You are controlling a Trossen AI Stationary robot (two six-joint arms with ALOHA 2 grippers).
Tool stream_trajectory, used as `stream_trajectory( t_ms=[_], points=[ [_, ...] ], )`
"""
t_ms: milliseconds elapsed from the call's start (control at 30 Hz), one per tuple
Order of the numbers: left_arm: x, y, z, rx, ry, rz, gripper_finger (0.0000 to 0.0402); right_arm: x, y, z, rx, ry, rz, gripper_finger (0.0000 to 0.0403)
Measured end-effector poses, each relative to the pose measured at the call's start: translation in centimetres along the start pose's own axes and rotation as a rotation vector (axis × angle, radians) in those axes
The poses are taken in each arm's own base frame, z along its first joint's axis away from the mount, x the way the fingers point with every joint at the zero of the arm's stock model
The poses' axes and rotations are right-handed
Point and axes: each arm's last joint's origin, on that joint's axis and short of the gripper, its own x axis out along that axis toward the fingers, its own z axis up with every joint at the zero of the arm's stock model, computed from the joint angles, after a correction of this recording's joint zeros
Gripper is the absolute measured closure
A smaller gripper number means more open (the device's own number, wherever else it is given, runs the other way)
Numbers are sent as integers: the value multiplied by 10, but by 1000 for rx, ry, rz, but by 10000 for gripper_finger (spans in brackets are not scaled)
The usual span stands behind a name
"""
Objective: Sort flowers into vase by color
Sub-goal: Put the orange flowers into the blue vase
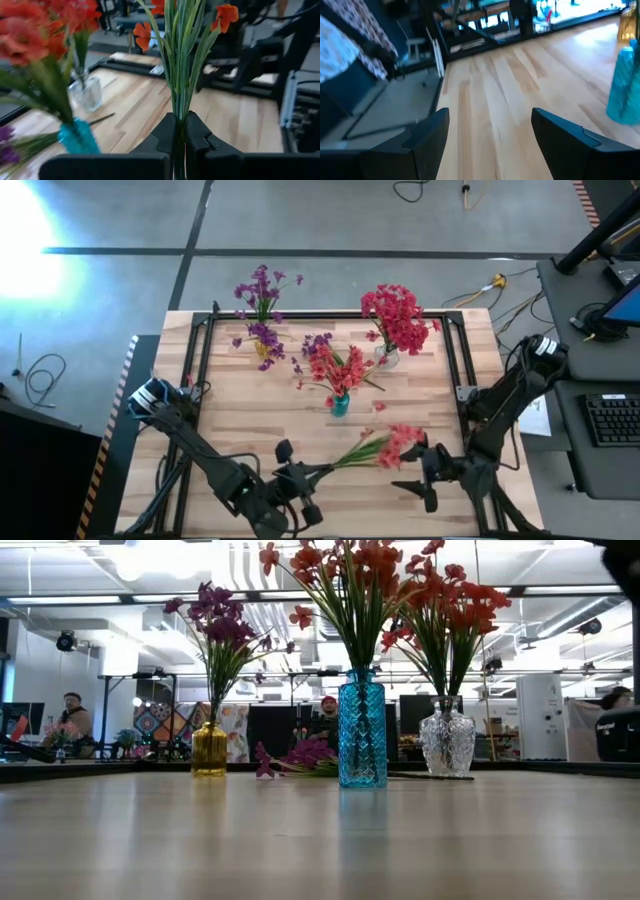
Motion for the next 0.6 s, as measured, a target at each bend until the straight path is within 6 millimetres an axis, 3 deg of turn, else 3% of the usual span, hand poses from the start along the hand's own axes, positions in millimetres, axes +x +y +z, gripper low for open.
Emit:
stream_trajectory(
  t_ms=[333, 600],
  points=[
    [34, -22, -11, 14, -130, 19, 401, 33, 12, 23, -94, -189, -15, 129],
    [48, -25, -17, 4, -161, 35, 401, 46, 13, 41, -104, -314, -35, 129]
  ],
)
